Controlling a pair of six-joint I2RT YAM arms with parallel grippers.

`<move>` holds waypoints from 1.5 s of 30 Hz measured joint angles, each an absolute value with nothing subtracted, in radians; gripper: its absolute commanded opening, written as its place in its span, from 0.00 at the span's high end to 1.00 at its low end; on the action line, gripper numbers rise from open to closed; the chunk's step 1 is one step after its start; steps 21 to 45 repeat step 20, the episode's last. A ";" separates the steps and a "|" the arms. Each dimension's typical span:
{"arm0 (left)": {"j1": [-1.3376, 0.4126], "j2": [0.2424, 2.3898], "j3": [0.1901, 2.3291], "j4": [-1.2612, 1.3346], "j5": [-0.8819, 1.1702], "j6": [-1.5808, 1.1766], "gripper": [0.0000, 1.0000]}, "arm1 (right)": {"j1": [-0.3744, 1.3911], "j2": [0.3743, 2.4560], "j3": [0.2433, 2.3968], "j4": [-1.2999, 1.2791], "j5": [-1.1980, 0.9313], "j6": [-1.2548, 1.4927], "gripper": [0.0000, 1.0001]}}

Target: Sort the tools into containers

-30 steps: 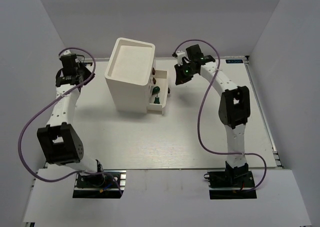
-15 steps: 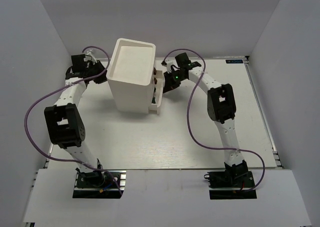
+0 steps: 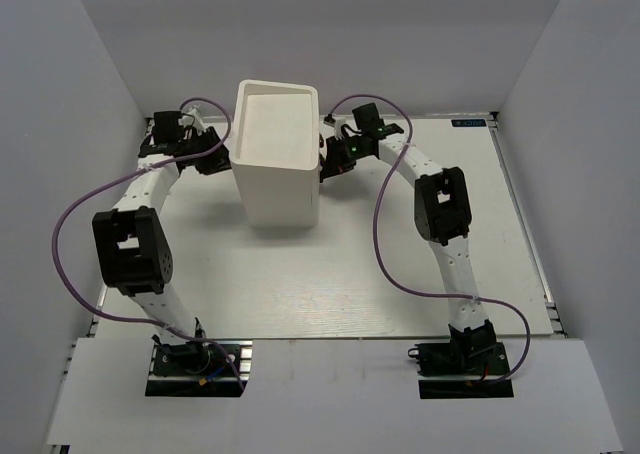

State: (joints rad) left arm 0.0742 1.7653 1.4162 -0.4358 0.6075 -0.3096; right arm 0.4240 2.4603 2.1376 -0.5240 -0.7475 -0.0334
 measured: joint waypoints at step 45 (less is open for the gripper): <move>0.094 1.122 1.162 -0.448 0.485 -0.290 0.00 | 0.315 1.585 1.339 -0.460 -0.177 -0.138 0.09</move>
